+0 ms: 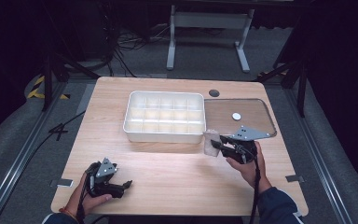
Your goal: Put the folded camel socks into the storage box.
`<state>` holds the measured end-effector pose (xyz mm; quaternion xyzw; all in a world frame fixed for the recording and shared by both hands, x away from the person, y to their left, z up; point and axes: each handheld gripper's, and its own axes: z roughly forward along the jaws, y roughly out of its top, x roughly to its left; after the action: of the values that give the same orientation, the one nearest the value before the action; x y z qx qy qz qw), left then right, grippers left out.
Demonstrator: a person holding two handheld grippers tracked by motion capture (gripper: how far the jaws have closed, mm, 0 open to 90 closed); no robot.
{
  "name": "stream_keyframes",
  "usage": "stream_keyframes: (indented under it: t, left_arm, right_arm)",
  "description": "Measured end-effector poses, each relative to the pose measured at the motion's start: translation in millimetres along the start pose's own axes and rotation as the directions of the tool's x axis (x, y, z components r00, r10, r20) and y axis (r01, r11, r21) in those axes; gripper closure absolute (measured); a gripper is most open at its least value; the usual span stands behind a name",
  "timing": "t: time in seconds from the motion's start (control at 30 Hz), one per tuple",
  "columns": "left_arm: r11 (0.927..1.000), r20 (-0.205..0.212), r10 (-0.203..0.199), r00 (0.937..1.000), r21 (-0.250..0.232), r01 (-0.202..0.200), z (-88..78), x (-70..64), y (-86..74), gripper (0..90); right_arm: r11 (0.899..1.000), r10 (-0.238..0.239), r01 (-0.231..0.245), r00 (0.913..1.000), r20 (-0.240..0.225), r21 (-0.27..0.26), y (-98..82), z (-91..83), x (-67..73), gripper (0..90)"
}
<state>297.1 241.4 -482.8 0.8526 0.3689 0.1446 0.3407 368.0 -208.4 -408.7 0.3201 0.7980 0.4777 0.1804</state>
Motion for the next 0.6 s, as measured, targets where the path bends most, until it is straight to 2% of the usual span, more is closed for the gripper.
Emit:
stream_keyframes:
  t: [0.33, 0.6]
  left_arm:
    - [1.0000, 0.002, 0.000, 1.0000, 0.003, 0.000, 0.0, 0.1, 0.2, 12.8]
    - [1.0000, 0.002, 0.002, 1.0000, 0.003, -0.002, -0.1, 0.1, 0.3, 12.8]
  right_arm:
    - [1.000, -0.019, 0.019, 0.9998, -0.007, -0.016, 3.4, -3.5, 3.3, 70.5]
    - [0.998, -0.014, 0.013, 0.9998, -0.012, -0.057, 18.5, -3.1, 2.0, 70.4]
